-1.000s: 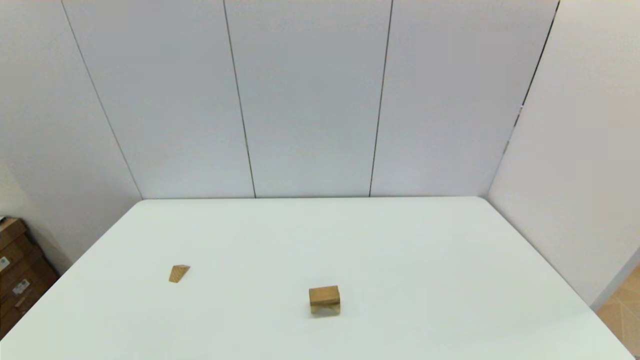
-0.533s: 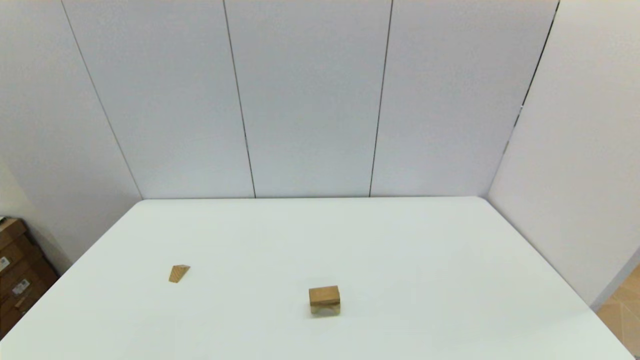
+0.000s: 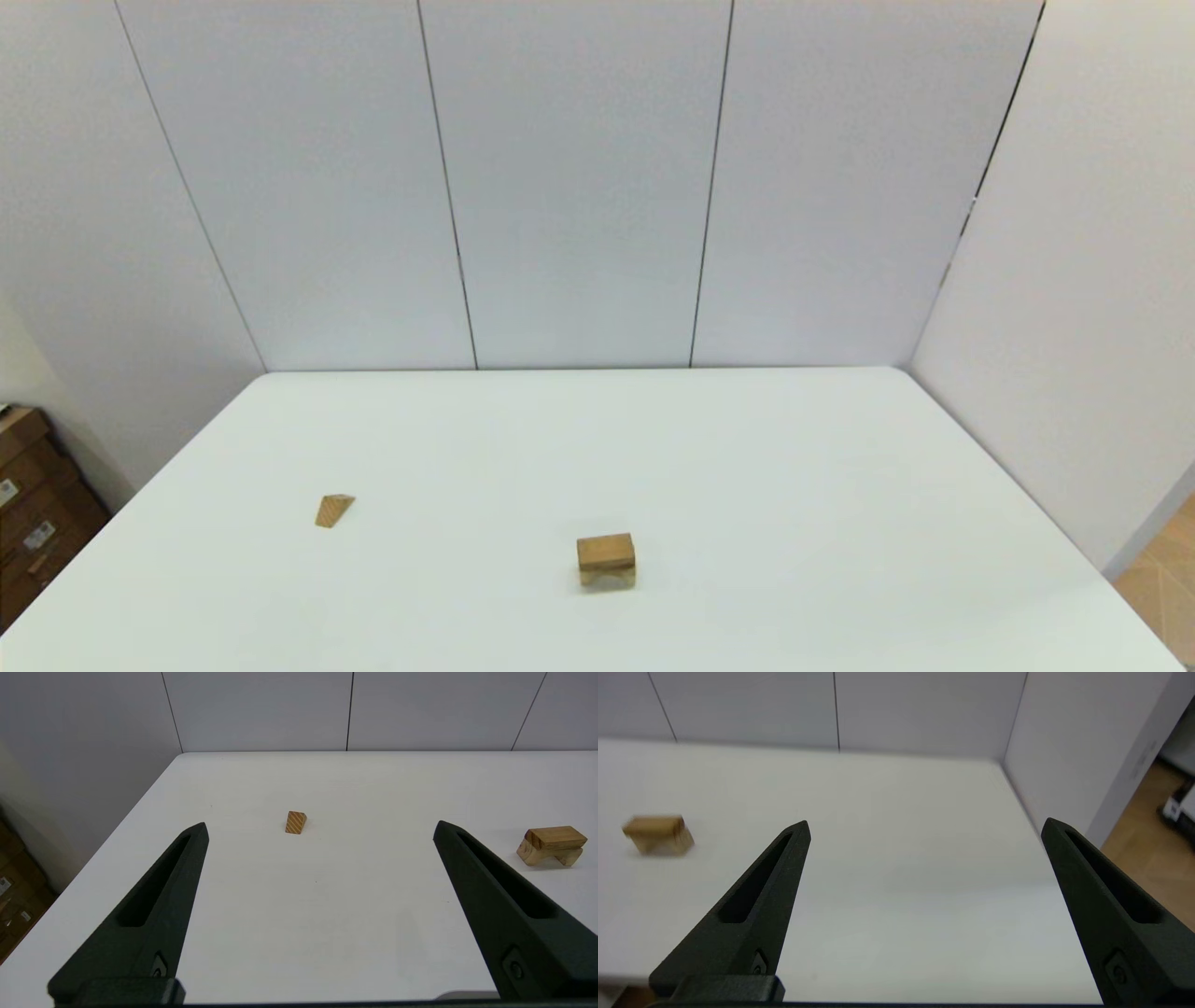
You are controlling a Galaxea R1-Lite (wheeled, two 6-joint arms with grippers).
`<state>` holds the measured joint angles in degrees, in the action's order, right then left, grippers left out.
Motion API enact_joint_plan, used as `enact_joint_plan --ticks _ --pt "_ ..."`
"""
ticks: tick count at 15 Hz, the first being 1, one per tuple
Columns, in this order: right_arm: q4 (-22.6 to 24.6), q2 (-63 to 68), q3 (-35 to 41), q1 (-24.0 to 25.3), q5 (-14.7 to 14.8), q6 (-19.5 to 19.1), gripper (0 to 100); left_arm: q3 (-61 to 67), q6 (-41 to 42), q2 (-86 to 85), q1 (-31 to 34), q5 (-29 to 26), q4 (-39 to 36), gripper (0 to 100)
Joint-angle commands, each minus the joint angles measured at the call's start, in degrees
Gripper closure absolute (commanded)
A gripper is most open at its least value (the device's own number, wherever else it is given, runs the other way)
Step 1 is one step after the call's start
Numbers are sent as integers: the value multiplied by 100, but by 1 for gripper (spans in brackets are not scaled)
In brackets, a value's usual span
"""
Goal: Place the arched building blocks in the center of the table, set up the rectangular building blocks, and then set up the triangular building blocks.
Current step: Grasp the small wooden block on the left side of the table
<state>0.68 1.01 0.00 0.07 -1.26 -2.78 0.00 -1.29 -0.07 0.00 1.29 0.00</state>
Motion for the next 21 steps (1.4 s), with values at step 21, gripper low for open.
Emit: enact_joint_plan --ticks 21 --pt "-33 -101 0 1 152 559 0 0 -3 7 0 3 0 0"
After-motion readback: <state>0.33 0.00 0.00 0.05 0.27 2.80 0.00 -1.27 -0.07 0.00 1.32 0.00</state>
